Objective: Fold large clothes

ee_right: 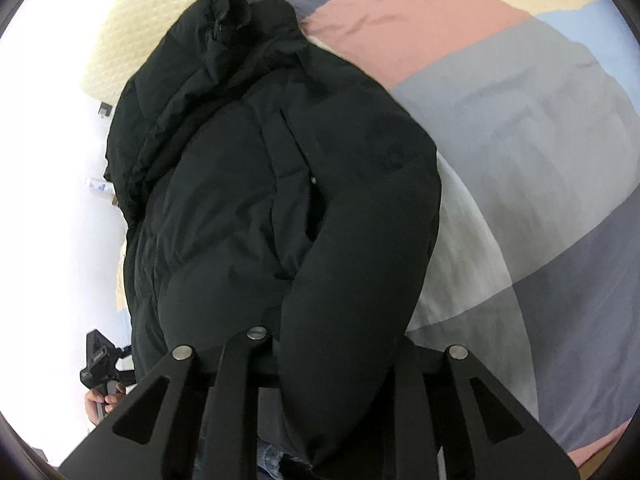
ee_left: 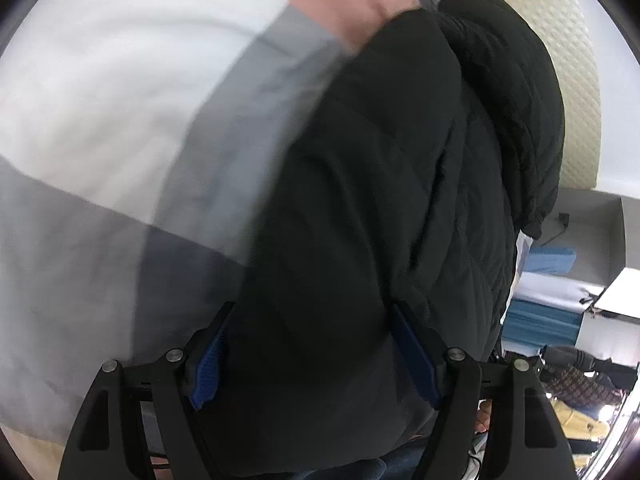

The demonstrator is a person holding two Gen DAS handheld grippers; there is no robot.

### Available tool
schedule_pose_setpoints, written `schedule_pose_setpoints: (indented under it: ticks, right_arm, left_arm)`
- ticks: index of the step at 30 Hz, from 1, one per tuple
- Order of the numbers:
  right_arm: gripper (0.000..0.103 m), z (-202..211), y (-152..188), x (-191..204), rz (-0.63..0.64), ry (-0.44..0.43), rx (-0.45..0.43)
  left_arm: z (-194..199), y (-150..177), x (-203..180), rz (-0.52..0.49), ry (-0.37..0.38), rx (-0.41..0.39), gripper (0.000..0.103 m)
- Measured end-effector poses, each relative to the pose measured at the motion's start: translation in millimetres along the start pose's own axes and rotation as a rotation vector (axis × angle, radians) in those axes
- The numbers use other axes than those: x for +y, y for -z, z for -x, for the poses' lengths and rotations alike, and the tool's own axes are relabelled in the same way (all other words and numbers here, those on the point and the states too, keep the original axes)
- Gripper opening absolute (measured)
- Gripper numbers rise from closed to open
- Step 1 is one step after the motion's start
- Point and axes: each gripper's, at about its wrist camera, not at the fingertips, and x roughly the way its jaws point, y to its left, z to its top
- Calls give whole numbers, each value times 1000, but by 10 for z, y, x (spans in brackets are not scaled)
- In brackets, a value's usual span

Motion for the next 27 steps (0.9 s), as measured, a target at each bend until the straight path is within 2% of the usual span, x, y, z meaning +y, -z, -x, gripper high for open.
schedule_pose_setpoints:
  ticks: [4, 6, 7, 8, 9, 12, 18, 20, 23, 27]
  right_arm:
    - [26, -94, 11, -51, -31, -19, 46]
    - [27, -133, 23, -102, -57, -38, 62]
    - [27, -132, 32, -110, -64, -47, 60]
    - [27, -127, 37, -113, -68, -57, 56]
    - [27, -115, 40, -106, -63, -66, 48]
    - [16, -39, 42, -7, -2, -59, 9]
    - [12, 238, 107, 124, 34, -106, -88]
    - [11, 369, 132, 147, 47, -137, -122]
    - [10, 592, 201, 165, 45, -217, -181]
    - [10, 922, 301, 149, 37, -284, -210]
  left_arm:
    - [-113, 38, -182, -69, -9, 14, 72]
    - [-112, 81, -256, -112, -8, 9, 51]
    - [-108, 97, -311, -130, -4, 2, 44]
    - [-101, 113, -367, -149, 13, -2, 29]
    - [-67, 137, -430, -177, 36, -10, 19]
    - [166, 245, -530, -189, 102, -77, 10]
    - [653, 434, -686, -219, 185, -191, 6]
    - [798, 518, -740, -245, 180, -230, 5]
    - [864, 663, -766, -254, 178, -233, 5]
    - [1176, 825, -782, -267, 200, -248, 5]
